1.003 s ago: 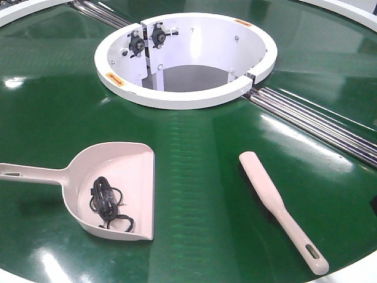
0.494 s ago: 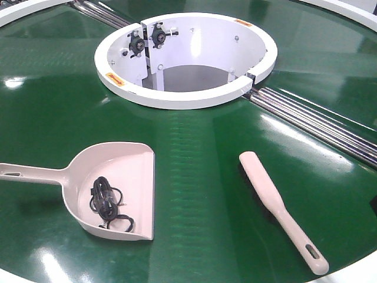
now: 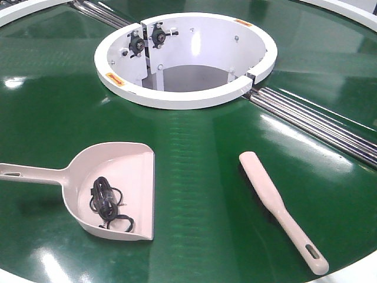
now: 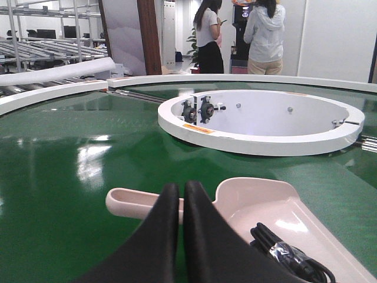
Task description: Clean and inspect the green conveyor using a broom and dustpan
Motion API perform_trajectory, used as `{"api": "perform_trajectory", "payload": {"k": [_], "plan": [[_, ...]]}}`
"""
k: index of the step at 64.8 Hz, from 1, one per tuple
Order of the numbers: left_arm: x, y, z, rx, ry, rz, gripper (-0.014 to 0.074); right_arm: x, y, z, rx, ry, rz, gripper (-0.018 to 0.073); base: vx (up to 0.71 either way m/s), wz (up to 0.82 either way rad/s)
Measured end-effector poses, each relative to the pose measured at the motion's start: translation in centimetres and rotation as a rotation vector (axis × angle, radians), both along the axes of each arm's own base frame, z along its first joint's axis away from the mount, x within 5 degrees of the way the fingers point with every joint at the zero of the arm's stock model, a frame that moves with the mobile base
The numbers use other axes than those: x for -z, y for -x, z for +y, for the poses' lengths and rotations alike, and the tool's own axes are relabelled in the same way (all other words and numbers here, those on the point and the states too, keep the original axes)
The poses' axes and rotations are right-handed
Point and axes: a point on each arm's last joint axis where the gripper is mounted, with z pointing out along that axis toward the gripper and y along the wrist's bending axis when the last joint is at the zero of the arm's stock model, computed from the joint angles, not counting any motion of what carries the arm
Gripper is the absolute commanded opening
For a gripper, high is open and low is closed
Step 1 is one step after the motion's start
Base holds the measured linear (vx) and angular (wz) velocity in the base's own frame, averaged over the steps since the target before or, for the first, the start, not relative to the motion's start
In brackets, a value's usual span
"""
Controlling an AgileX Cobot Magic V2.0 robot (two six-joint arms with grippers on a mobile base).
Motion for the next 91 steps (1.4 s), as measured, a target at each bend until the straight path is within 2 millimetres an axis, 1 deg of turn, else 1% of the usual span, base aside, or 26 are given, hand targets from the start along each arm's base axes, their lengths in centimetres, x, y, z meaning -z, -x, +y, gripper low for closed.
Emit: {"api": "perform_trajectory", "payload": {"k": [6, 11, 13, 23, 31, 91], "plan": [[0.0, 0.0, 0.0, 0.0, 0.0, 0.0, -0.0008, 0.2, -0.1, -0.8, 0.114, -0.032, 0.02, -0.0008, 0.0, 0.0], [0.0, 0.0, 0.0, 0.0, 0.0, 0.0, -0.0008, 1.0, 0.0, -1.2, 0.177, -0.034, 0.023, -0.0008, 0.0, 0.0], [0.0, 0.0, 0.0, 0.0, 0.0, 0.0, -0.0008, 1.3, 0.1, -1.3, 0.189, -0.032, 0.011, -0.0008, 0.0, 0.0], [0.0, 0.0, 0.0, 0.0, 0.0, 0.0, -0.0008, 4.3, 0.7, -1.3, 0.199, -0.009, -0.023, -0.0008, 0.0, 0.0], [0.0, 0.0, 0.0, 0.0, 0.0, 0.001, -0.0008, 5.1, 0.8, -1.4, 0.203, -0.027, 0.028, -0.0008, 0.0, 0.0], [0.0, 0.0, 0.0, 0.0, 0.0, 0.001, -0.0008, 5.0, 0.8, -1.4, 0.201, -0.036, 0.017, -0.0008, 0.0, 0.0]]}}
